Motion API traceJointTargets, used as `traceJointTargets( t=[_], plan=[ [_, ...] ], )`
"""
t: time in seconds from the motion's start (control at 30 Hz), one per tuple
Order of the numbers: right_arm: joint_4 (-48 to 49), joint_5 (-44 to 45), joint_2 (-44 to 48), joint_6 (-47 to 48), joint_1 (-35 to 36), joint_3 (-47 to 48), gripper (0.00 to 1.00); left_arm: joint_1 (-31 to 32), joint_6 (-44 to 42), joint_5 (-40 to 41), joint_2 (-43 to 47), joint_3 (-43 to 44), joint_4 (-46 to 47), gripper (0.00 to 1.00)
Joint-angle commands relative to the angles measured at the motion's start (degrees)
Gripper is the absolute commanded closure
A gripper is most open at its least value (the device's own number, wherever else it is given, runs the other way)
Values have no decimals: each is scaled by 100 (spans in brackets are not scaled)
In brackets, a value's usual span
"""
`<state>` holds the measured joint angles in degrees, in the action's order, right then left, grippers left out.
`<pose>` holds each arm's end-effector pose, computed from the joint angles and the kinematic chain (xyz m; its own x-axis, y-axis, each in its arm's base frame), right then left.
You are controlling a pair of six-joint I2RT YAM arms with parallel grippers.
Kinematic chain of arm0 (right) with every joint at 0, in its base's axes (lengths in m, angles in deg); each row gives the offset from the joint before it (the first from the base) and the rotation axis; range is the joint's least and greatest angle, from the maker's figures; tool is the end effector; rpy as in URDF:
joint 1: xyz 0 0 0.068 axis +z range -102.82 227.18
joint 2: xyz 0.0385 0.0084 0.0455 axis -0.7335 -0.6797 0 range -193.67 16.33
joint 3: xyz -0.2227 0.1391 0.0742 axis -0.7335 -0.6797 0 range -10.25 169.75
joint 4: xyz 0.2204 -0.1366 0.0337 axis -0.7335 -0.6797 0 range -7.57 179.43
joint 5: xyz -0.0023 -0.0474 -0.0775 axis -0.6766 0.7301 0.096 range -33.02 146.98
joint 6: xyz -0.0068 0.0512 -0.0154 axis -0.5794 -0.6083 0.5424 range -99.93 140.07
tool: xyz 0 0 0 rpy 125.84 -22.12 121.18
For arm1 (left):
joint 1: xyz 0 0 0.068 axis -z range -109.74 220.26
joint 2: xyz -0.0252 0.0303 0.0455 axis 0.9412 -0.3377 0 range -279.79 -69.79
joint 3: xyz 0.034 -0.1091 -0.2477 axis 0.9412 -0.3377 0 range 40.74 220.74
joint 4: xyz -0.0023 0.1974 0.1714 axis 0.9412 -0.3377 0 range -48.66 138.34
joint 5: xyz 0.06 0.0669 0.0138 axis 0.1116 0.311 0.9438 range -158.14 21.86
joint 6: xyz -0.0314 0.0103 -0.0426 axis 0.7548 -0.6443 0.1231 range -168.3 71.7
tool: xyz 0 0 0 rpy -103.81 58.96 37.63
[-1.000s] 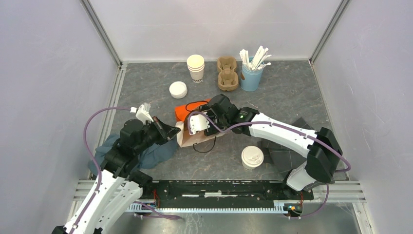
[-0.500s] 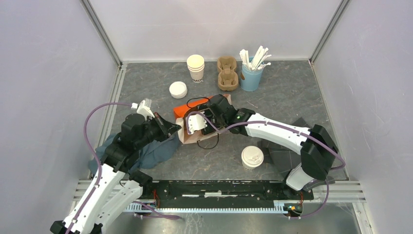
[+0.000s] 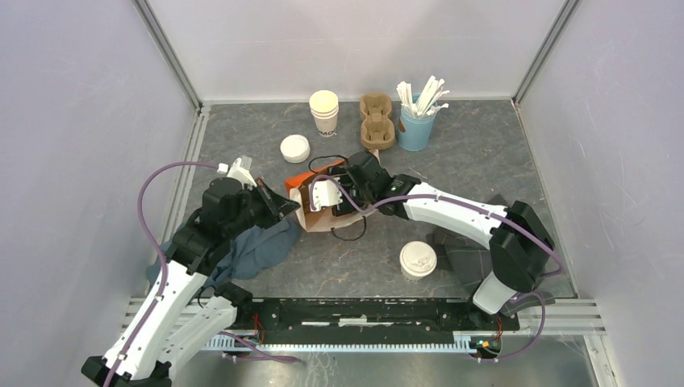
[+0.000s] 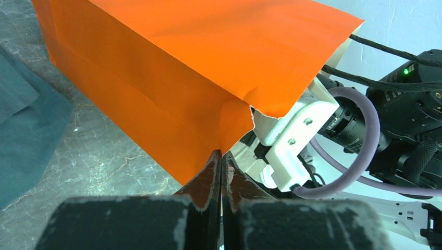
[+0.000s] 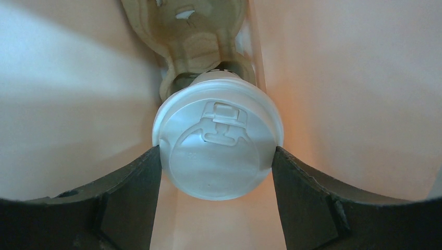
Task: Pack the takeout coffee
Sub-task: Place the coffee cup on the cup tray.
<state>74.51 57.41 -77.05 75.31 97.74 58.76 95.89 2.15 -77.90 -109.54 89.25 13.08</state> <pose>0.2341 0.2842 0.2613 0.4021 -0.8044 -0.4373 -0.7686 -0.0371 -0.6386 0.1306 -0.0692 0.3302 -0.6904 -0.5116 -0.5114 0.0482 0.6729 -0.7382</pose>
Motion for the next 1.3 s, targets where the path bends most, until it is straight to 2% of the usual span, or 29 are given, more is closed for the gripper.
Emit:
traceJointTargets(
  t=[0.0,0.47,0.63,1.03,1.27],
  plan=[
    [-321,-175,-308,-360,-38,287,55,23,287,-9,-37,367,-131,98],
    [-1446,-233,-289,-1003,-39,1079,54,17,430,-309,-419,677,-485,98],
    [-1389,-295,-18,-1150,-39,875,54,14,578,-564,-466,607,-446,98],
    [-1945,-291,833,-1470,165,427,54,-35,1138,-1515,-459,426,-592,98],
    [-1765,-310,780,-1304,164,84,54,-108,1154,-1386,-552,558,-1077,98]
  ],
)
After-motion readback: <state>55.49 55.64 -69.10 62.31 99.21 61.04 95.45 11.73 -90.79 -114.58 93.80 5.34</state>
